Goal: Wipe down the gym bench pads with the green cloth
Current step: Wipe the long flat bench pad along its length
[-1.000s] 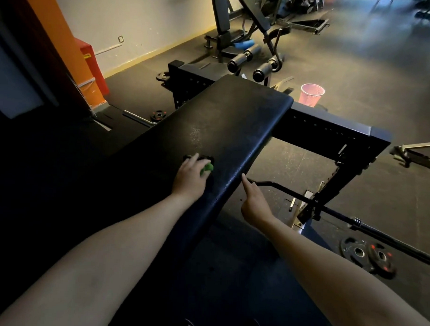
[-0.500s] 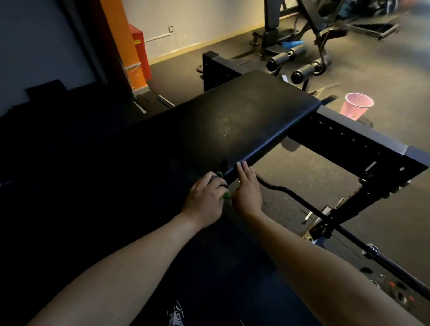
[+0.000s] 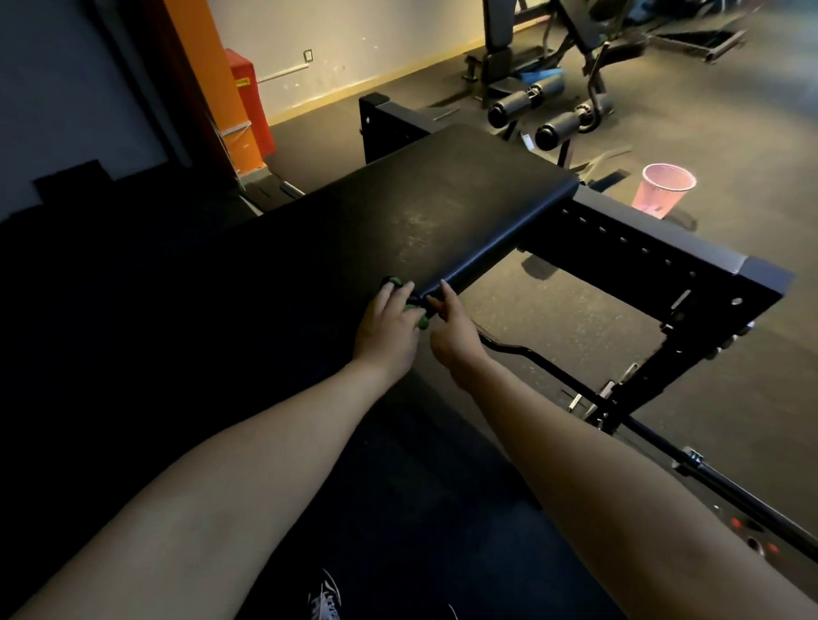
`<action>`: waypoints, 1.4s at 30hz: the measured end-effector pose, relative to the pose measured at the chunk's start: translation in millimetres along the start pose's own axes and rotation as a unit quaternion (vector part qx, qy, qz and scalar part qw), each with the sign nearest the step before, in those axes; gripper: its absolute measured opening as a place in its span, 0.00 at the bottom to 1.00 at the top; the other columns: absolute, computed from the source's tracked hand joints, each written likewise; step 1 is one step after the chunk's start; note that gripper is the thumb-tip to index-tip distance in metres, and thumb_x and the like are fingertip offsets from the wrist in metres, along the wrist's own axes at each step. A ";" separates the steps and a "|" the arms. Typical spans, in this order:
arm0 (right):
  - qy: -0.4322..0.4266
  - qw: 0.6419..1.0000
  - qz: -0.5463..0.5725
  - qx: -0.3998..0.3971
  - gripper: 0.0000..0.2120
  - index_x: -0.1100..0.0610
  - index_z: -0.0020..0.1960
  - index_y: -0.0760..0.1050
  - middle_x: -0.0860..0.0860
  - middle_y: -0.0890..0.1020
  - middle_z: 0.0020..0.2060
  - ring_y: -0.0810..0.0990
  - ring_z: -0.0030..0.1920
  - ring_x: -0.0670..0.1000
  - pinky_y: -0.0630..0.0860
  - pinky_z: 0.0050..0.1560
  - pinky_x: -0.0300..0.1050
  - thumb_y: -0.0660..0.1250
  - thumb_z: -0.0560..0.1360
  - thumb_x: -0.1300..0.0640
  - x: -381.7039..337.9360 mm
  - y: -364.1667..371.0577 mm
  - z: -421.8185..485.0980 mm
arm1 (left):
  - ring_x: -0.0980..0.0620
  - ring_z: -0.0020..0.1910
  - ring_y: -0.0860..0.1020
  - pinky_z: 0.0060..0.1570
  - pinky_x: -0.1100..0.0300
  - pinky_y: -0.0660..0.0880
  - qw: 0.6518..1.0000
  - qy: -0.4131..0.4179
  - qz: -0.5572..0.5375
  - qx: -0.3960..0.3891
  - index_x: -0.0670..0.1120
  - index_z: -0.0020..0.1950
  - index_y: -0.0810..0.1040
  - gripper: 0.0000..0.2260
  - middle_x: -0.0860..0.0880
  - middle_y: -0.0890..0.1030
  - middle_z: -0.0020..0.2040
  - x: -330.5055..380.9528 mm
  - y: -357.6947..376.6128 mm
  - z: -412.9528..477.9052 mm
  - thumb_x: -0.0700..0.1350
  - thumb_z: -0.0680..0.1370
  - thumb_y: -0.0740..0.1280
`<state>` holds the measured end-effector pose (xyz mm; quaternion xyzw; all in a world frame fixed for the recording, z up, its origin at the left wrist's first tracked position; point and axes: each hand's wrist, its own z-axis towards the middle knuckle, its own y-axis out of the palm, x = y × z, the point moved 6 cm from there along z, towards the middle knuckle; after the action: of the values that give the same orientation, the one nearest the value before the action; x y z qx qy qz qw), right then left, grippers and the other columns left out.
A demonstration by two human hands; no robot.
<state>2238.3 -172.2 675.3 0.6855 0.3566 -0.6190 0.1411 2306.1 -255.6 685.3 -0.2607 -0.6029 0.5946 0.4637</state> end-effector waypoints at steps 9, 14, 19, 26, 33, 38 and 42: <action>-0.097 0.957 -0.270 0.044 0.34 0.51 0.80 0.56 0.50 0.54 0.80 0.50 0.80 0.52 0.52 0.79 0.54 0.66 0.78 0.62 18.9 35.4 -3.1 | 0.49 0.78 0.59 0.73 0.50 0.65 0.999 0.020 0.031 -0.004 0.49 0.65 0.80 0.14 0.51 0.66 0.77 -23.1 -3.2 -42.6 0.44 0.81 0.64; -0.169 0.924 -0.342 0.005 0.32 0.51 0.79 0.58 0.50 0.55 0.80 0.48 0.80 0.52 0.52 0.79 0.57 0.66 0.79 0.58 2.3 60.6 -10.5 | 0.48 0.77 0.62 0.71 0.48 0.68 1.000 0.012 0.024 -0.004 0.49 0.58 0.84 0.11 0.51 0.69 0.75 -43.7 -14.0 -81.6 0.47 0.78 0.68; -0.155 0.909 -0.385 -0.035 0.38 0.50 0.81 0.51 0.49 0.49 0.81 0.44 0.80 0.52 0.54 0.78 0.59 0.67 0.78 0.60 5.5 62.9 -22.1 | 0.47 0.66 0.75 0.59 0.47 0.78 0.998 -0.004 -0.008 0.057 0.49 0.51 0.87 0.09 0.50 0.80 0.63 -66.2 -30.1 -111.8 0.47 0.71 0.74; -0.159 0.897 -0.409 -0.045 0.36 0.53 0.81 0.50 0.51 0.50 0.81 0.46 0.80 0.54 0.52 0.79 0.56 0.64 0.79 0.60 -6.9 63.1 -28.5 | 0.46 0.74 0.67 0.68 0.49 0.71 0.996 -0.011 -0.047 0.075 0.47 0.61 0.83 0.13 0.48 0.74 0.71 -61.5 -40.6 -73.1 0.43 0.77 0.69; -0.129 0.913 -0.384 -0.056 0.38 0.54 0.81 0.52 0.50 0.50 0.81 0.51 0.80 0.53 0.59 0.77 0.52 0.66 0.76 0.65 1.0 73.0 -37.8 | 0.48 0.77 0.61 0.73 0.50 0.65 0.998 0.001 -0.064 -0.023 0.48 0.64 0.81 0.14 0.49 0.67 0.76 -65.8 -25.4 -55.8 0.46 0.80 0.66; -0.066 0.953 -0.295 0.026 0.36 0.48 0.80 0.54 0.46 0.52 0.80 0.59 0.78 0.52 0.71 0.70 0.55 0.63 0.77 0.66 1.5 86.1 -43.0 | 0.50 0.78 0.57 0.71 0.51 0.66 0.997 0.055 -0.036 -0.048 0.48 0.61 0.82 0.13 0.52 0.63 0.77 -77.7 -33.7 -89.0 0.48 0.80 0.66; -0.045 0.956 -0.272 0.097 0.39 0.50 0.80 0.56 0.47 0.54 0.80 0.61 0.77 0.52 0.69 0.72 0.55 0.64 0.74 0.70 0.0 104.5 -51.6 | 0.49 0.76 0.60 0.68 0.52 0.69 0.995 0.096 -0.025 -0.030 0.47 0.59 0.84 0.12 0.52 0.65 0.76 -94.5 -41.3 -114.2 0.49 0.79 0.66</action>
<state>2346.2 -213.1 659.4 0.5449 0.4606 -0.6956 -0.0842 2456.2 -289.7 685.7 -0.3149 -0.5793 0.5368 0.5264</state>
